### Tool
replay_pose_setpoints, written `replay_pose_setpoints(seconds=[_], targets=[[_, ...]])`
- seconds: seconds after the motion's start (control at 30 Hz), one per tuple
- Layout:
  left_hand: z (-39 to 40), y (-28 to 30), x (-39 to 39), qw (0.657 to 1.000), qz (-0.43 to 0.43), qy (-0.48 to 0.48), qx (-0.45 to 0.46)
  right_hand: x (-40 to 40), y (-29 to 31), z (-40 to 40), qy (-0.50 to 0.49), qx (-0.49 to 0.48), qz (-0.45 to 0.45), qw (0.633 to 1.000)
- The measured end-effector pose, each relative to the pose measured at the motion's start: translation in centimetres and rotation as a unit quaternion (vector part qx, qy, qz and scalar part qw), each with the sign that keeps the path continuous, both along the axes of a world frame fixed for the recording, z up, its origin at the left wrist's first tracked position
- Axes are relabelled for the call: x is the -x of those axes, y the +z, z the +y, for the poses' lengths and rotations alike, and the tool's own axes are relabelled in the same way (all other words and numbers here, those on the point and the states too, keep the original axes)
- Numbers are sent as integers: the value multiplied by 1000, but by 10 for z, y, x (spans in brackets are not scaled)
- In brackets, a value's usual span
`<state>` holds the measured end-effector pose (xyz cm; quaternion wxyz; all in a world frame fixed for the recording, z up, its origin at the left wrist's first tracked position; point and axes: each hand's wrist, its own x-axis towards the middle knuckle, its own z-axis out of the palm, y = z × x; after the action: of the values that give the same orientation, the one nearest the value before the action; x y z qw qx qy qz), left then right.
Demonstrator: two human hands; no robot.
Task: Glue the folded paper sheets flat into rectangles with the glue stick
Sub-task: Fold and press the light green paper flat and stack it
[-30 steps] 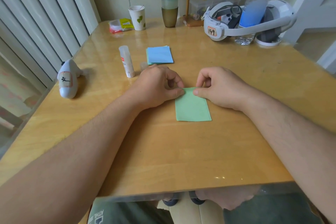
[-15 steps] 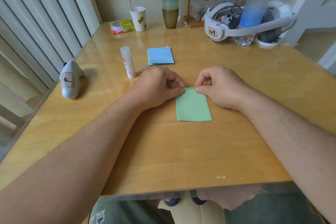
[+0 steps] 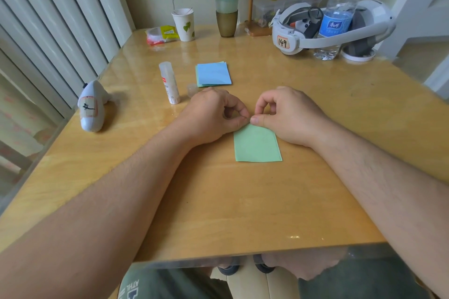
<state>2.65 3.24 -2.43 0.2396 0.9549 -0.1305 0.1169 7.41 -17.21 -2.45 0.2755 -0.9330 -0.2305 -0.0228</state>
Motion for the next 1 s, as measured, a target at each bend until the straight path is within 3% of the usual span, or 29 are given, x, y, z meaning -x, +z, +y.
replay_pose_setpoints(seconds=[0.8, 1.0], targets=[[-2, -10, -10, 1000, -24, 8, 2, -2, 0, -1, -1, -10, 1, 1000], [-2, -8, -11, 999, 13, 36, 26, -1, 1, 0, 1, -1, 0, 1000]])
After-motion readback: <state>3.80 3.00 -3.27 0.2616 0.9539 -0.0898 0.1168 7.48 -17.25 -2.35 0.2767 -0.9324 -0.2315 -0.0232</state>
